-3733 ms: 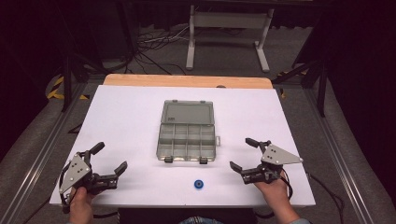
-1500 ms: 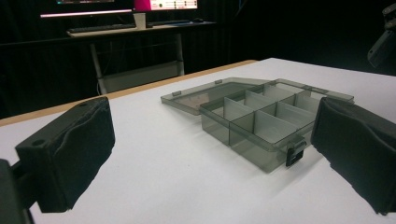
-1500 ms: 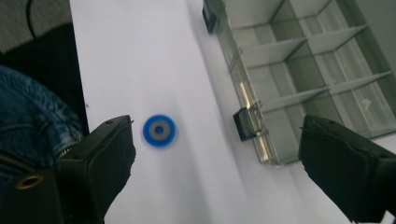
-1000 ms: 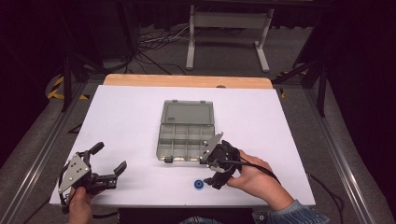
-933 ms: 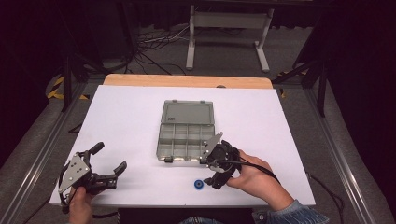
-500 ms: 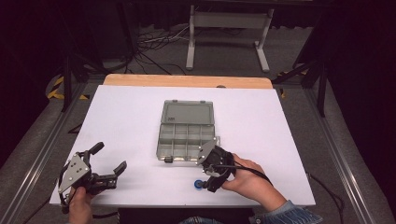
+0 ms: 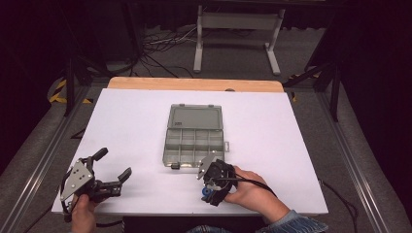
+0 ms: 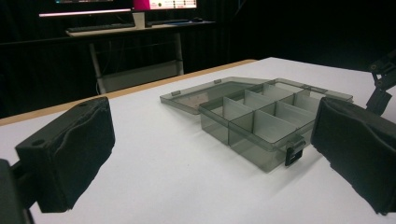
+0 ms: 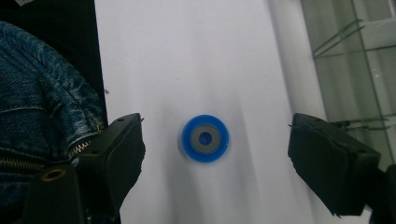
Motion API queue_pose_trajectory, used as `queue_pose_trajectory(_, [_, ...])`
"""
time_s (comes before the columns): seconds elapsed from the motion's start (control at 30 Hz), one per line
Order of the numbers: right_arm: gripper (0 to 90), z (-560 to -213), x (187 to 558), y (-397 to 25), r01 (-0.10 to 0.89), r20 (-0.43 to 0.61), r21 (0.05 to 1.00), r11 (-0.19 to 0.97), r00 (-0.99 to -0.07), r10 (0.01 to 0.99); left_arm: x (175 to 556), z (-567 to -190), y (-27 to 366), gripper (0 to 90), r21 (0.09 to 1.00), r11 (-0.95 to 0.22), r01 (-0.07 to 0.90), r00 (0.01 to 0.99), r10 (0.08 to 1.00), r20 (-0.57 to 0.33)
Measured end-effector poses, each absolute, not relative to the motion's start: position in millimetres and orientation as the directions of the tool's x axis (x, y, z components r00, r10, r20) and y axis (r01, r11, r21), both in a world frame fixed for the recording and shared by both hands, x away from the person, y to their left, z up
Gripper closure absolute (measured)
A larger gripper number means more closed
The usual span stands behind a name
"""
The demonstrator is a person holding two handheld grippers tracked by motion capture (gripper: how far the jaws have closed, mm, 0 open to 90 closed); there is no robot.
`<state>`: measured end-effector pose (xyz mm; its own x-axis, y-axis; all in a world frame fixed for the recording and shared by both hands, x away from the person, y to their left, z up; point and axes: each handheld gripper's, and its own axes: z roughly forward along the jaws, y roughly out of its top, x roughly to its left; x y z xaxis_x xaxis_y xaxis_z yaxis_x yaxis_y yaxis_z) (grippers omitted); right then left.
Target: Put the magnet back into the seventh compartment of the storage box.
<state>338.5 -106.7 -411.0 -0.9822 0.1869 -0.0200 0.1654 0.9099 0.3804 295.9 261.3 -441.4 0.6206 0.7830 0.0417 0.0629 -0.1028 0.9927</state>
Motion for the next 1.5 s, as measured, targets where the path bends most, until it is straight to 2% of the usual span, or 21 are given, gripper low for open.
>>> queue_pose_trajectory(0.57, [23.6,-426.1,334.0,-99.2,0.162,0.000,0.327,0.931,-0.985,0.172,296.3,-441.8,260.8,0.5,0.993,-0.103,0.066,0.622,0.782,0.040])
queue_pose_trajectory(0.7, [28.4,-426.4,336.2,-99.8,0.157,-0.004,0.337,0.928,-0.986,0.168,296.5,-442.0,260.7,0.5,0.993,-0.101,0.068,0.622,0.782,0.037])
queue_pose_trajectory(0.8, [38.8,-426.6,337.1,-100.6,0.167,-0.002,0.337,0.927,-0.984,0.178,296.7,-442.2,260.7,0.5,0.993,-0.100,0.068,0.623,0.782,0.036])
queue_pose_trajectory(1.1, [60.0,-427.9,337.1,-100.9,0.161,-0.012,0.329,0.930,-0.984,0.175,297.0,-442.5,260.2,0.4,0.992,-0.102,0.071,0.625,0.780,0.036])
queue_pose_trajectory(1.5, [62.1,-420.2,338.9,-103.4,0.147,-0.027,0.362,0.920,-0.985,0.168,296.9,-442.3,260.4,0.5,0.992,-0.104,0.072,0.624,0.781,0.036])
